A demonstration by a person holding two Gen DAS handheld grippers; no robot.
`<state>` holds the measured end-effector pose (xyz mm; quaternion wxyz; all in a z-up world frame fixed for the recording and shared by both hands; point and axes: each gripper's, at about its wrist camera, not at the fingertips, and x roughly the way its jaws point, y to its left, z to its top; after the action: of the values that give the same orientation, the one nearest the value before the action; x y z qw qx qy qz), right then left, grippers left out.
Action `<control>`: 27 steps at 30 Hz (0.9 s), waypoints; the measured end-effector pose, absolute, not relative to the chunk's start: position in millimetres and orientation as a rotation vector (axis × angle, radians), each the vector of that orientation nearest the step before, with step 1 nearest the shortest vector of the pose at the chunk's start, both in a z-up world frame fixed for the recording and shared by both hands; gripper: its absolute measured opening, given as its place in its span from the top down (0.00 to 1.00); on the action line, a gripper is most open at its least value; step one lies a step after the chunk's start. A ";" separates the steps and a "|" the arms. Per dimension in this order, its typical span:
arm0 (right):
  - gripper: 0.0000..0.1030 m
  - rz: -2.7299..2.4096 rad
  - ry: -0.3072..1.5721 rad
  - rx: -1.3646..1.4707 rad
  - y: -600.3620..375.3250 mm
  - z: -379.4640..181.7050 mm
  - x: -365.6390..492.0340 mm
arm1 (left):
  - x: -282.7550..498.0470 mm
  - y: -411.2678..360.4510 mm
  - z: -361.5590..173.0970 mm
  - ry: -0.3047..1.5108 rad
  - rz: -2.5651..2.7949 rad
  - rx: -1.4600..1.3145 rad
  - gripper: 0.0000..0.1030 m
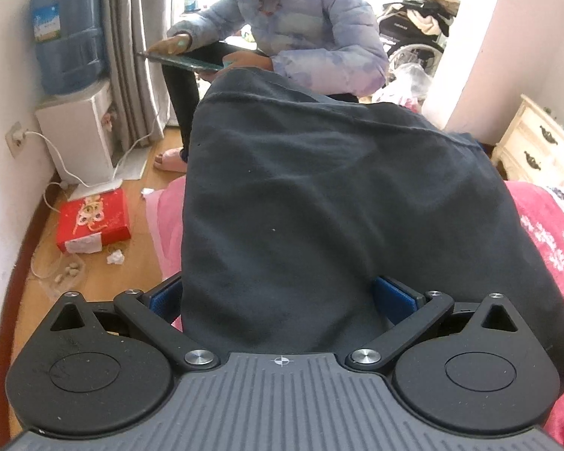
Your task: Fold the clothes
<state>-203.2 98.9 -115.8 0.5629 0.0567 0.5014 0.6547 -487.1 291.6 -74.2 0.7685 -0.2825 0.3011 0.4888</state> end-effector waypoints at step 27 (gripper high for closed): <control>0.72 1.652 0.848 -0.110 185.3 -57.6 -229.0 | -462.2 325.8 -52.9 0.551 1.116 -0.575 0.01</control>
<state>-229.0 185.3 -57.6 0.5978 -0.0473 0.3657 0.7118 -462.2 325.8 -52.9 0.7742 -0.2653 0.2546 0.5152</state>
